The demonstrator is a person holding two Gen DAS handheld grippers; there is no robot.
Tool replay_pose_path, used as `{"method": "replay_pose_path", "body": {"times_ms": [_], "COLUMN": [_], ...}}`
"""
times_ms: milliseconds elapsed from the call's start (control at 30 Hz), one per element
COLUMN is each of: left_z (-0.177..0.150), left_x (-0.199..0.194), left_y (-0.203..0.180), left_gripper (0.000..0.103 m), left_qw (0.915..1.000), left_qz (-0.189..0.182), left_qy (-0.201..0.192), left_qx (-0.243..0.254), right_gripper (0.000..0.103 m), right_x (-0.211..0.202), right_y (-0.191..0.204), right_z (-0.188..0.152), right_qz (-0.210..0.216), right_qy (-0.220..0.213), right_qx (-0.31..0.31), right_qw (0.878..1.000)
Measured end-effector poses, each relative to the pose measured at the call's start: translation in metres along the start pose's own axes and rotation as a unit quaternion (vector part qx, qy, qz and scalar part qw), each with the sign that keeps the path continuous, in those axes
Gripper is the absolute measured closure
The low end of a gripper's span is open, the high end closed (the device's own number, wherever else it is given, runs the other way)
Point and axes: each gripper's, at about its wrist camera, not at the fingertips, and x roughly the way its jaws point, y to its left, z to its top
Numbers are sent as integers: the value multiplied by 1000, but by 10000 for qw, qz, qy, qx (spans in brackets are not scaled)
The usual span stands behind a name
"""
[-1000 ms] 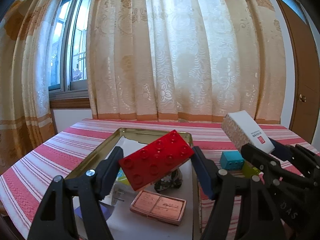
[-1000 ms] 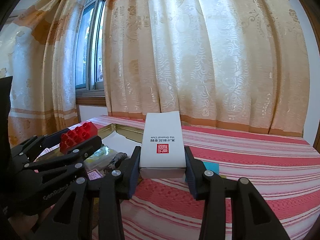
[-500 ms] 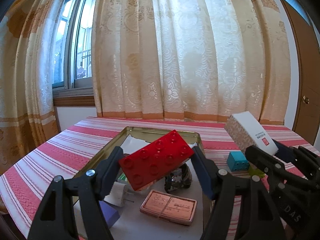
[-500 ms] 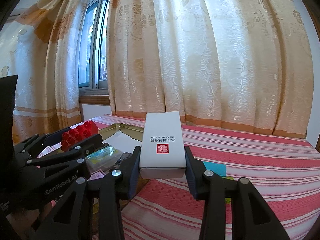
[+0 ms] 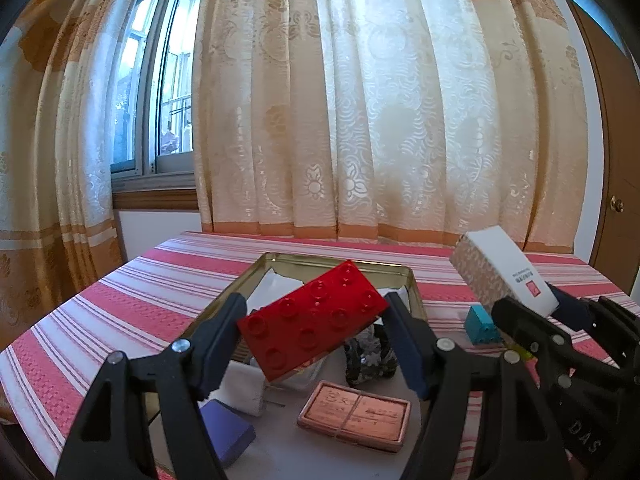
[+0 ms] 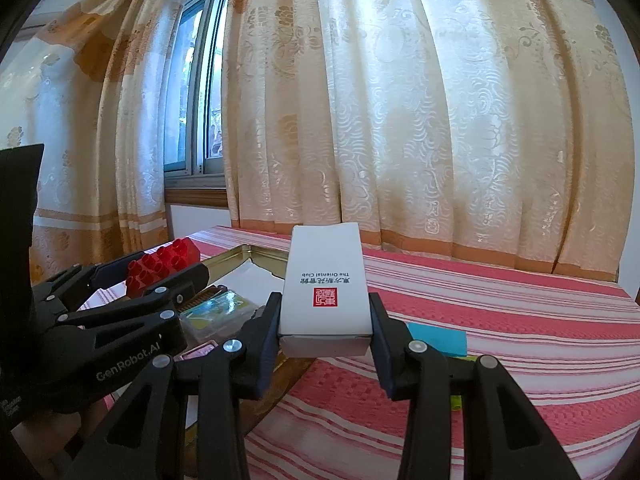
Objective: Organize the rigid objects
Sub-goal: 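Move the red brick and white box over the gold tray with both grippers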
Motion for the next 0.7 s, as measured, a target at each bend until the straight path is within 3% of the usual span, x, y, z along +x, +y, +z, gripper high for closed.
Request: {"method": "replay_pose_path", "body": {"times_ms": [700], "left_z": [-1], "left_x": [1], "left_y": [18], "left_gripper": [33], "left_qw": [9999], "left_qz": [39], "left_qy": [1], "left_qx": [-119], "right_gripper": [60], "right_x": [7], "right_y": [18], "right_z": [2], "right_qz": [137], "right_qy": [35], "right_qx": [-144], "right_qw": [9998]}}
